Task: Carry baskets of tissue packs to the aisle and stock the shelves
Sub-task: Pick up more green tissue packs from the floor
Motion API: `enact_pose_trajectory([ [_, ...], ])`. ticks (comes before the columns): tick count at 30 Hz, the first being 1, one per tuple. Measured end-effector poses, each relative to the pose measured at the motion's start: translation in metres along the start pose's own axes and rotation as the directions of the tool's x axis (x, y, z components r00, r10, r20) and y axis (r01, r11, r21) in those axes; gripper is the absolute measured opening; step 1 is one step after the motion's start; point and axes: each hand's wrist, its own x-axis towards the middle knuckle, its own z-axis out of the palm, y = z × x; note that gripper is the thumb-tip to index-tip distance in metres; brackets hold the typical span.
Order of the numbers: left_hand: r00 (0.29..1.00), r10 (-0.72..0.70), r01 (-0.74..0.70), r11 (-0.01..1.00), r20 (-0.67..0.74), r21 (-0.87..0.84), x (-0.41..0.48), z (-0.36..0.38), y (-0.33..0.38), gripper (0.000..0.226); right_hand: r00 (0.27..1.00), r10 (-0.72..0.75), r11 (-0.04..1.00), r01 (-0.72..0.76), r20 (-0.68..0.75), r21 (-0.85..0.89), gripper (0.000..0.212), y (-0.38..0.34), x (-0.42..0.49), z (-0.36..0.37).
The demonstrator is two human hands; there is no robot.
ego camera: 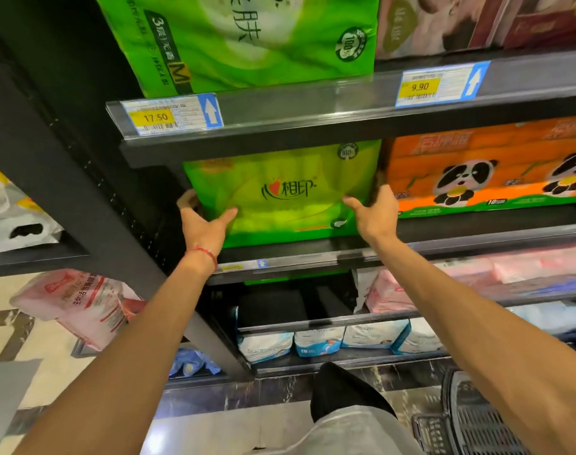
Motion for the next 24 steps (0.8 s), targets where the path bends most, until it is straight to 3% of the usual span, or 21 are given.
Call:
enact_pose_trajectory([
  [3, 0.999, 0.042, -0.043, 0.998, 0.010, 0.053, 0.004, -0.003, -0.013, 0.075, 0.999, -0.031, 0.999, 0.032, -0.019, 0.023, 0.053, 0.012, -0.007, 0.007],
  [7, 0.995, 0.034, -0.032, 0.999, -0.098, 0.019, 0.011, 0.006, -0.016, 0.067, 0.990, -0.086, 0.995, 0.090, -0.109, 0.032, 0.060, 0.018, -0.013, 0.019],
  [11, 0.986, 0.026, -0.033, 0.999, -0.167, -0.039, 0.011, 0.014, -0.017, 0.065, 0.979, -0.113, 0.993, 0.115, -0.173, 0.006, 0.052, 0.021, -0.017, 0.030],
  [15, 0.986, 0.021, -0.022, 1.000, -0.164, -0.004, 0.007, 0.014, -0.021, 0.065, 0.987, -0.120, 0.992, 0.116, -0.106, -0.044, 0.046, 0.017, -0.020, 0.024],
  [18, 0.993, 0.038, -0.022, 0.990, -0.115, 0.140, 0.001, 0.007, -0.011, 0.070, 0.988, -0.141, 0.983, 0.148, 0.069, -0.111, 0.061, 0.011, -0.030, 0.008],
  [21, 0.999, 0.047, -0.029, 0.882, -0.027, 0.471, -0.017, -0.001, 0.006, 0.075, 0.978, -0.182, 0.947, 0.201, 0.098, -0.250, 0.079, 0.010, -0.051, -0.008],
  [24, 0.997, 0.059, -0.079, 0.754, 0.053, 0.652, -0.040, -0.013, 0.017, 0.073, 0.956, -0.271, 0.827, 0.289, 0.108, -0.481, 0.065, 0.005, -0.074, -0.026],
])
